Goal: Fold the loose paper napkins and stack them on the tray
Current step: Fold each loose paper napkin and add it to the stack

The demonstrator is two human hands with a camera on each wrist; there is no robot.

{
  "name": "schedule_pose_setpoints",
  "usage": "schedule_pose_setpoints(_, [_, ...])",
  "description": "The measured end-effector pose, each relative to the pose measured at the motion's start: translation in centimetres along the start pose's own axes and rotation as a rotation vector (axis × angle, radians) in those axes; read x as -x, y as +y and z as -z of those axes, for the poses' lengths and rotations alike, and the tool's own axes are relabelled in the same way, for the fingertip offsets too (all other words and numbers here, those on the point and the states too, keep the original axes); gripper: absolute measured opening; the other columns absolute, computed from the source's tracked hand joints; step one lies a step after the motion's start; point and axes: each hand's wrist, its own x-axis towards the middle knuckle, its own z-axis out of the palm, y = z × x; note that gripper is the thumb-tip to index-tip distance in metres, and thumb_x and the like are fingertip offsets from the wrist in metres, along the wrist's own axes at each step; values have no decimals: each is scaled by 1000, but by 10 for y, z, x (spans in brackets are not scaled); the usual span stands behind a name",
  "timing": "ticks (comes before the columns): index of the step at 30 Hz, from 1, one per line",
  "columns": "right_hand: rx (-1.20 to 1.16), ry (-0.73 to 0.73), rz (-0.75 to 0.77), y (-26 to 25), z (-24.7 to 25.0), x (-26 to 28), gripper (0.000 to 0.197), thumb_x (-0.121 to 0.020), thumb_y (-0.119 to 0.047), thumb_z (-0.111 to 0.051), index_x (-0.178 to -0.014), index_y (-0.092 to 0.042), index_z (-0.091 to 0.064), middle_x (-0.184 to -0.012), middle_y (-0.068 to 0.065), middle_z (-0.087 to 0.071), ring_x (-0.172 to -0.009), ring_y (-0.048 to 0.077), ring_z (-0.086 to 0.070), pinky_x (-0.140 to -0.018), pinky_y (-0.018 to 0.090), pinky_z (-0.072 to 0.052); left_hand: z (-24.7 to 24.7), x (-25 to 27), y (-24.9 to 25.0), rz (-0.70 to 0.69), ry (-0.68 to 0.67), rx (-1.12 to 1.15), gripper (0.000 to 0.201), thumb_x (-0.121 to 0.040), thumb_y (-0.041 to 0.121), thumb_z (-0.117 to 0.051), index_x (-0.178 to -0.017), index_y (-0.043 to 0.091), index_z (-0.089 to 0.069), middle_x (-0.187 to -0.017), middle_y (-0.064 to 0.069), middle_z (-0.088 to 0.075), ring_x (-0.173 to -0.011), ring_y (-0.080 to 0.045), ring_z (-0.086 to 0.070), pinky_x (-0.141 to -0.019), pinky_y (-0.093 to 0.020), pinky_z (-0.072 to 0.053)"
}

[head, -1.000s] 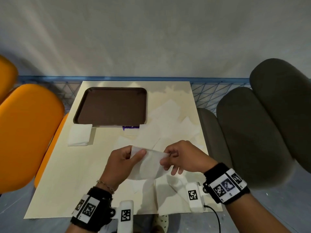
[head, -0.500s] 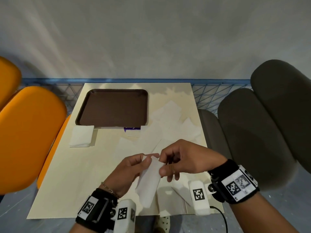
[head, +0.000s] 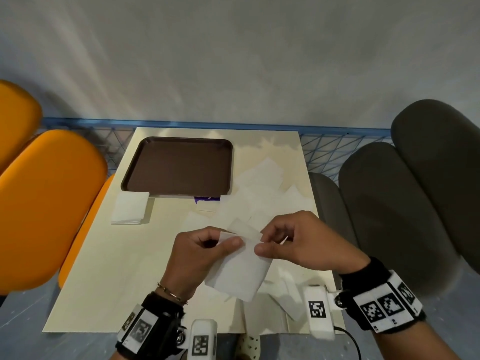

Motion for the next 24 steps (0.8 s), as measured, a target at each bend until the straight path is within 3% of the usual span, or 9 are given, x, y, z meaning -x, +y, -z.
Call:
schedule_pose_setpoints(5, [-279, 182, 46, 3, -14, -3, 17, -84, -36, -89, -84, -21, -80, -75, 2, -76, -63, 10, -59, -65, 29, -48, -2, 4, 13, -59, 35, -3, 25, -68, 27, -89, -86, 10, -84, -90, -9, -81, -78, -20, -76, -68, -28, -60])
schedule_pose_setpoints(9, [-365, 313, 75, 2, -17, -5, 11, -87, -28, -87, -85, -18, -81, -60, -14, -64, -53, 4, -47, -56, 19, -41, -2, 8, 15, -95, 53, -7, 23, -73, 24, -86, -90, 9, -84, -92, -7, -82, -81, -20, -78, -69, -25, -59])
schedule_pose_setpoints(16, [-418, 392, 94, 1, -20, -8, 7, -85, -22, -88, -88, -19, -83, -53, -16, -57, -51, 7, -40, -55, 19, -40, -7, 8, 20, -125, 180, -23, 19, -81, 27, -78, -95, 15, -84, -93, 2, -82, -85, -8, -76, -75, -18, -57])
schedule_pose_setpoints(20, [-472, 359, 113, -1, -21, -8, 9, -86, -15, -86, -94, -14, -83, -64, -15, -69, -53, 2, -51, -58, 15, -44, -8, 5, 22, -130, 268, 20, 18, -80, 27, -79, -95, 18, -84, -94, 3, -82, -87, -6, -74, -78, -19, -57])
schedule_pose_setpoints(24, [-505, 322, 117, -8, -23, -8, 17, -85, -18, -86, -102, -20, -84, -90, -8, -80, -70, 2, -67, -65, 14, -51, -8, 4, 24, -137, 298, 18, 17, -75, 25, -82, -91, 20, -84, -91, 3, -82, -83, -5, -74, -75, -19, -57])
